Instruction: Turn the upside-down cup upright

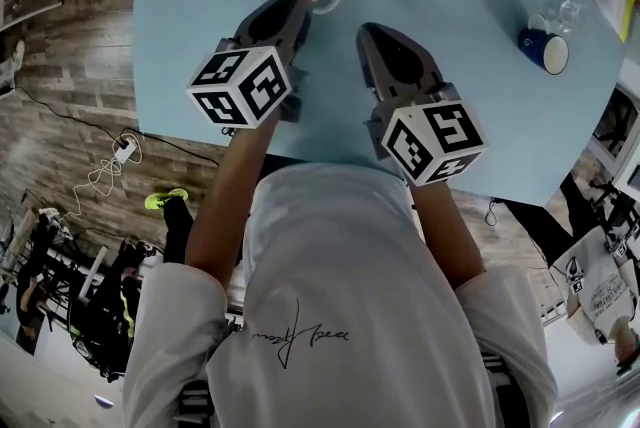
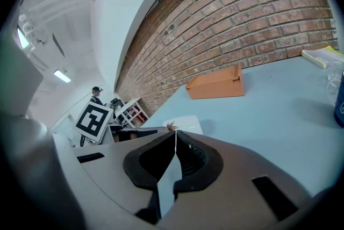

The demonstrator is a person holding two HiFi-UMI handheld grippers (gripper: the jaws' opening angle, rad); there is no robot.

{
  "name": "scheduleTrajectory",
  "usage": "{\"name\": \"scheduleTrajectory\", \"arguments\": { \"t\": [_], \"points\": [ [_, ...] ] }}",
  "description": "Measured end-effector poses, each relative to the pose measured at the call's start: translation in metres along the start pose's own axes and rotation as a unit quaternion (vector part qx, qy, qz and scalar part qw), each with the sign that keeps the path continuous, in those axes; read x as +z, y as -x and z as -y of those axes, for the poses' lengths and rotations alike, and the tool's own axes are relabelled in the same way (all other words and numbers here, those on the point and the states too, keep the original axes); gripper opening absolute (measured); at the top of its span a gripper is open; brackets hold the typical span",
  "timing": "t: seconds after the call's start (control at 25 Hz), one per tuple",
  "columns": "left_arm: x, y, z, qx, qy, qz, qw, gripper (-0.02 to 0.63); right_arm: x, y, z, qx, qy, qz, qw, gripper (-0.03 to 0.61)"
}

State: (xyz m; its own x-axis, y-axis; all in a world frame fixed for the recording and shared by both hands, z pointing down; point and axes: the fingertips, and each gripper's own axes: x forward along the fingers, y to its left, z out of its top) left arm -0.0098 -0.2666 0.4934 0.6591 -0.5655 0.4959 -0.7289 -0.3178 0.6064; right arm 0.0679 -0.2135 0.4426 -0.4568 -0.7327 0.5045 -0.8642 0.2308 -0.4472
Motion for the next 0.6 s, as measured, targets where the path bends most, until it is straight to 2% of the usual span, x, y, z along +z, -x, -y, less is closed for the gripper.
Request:
{"name": "scheduleTrajectory", "arguments": {
  "t": [0.44,0.6],
  "points": [
    [-0.007,0.003,0.005,-0.028,0.044,0.011,0.9986,0.037,0.000,0.004,-0.001,-0.002,-0.001,0.007,1.000,0.021],
    [-0.008,0.005,0.007,-0.032,0.043,0.007,0.9985,0.034,0.004,0.009,0.000,-0.007,-0.004,0.016,1.000,0.022]
  ]
}}
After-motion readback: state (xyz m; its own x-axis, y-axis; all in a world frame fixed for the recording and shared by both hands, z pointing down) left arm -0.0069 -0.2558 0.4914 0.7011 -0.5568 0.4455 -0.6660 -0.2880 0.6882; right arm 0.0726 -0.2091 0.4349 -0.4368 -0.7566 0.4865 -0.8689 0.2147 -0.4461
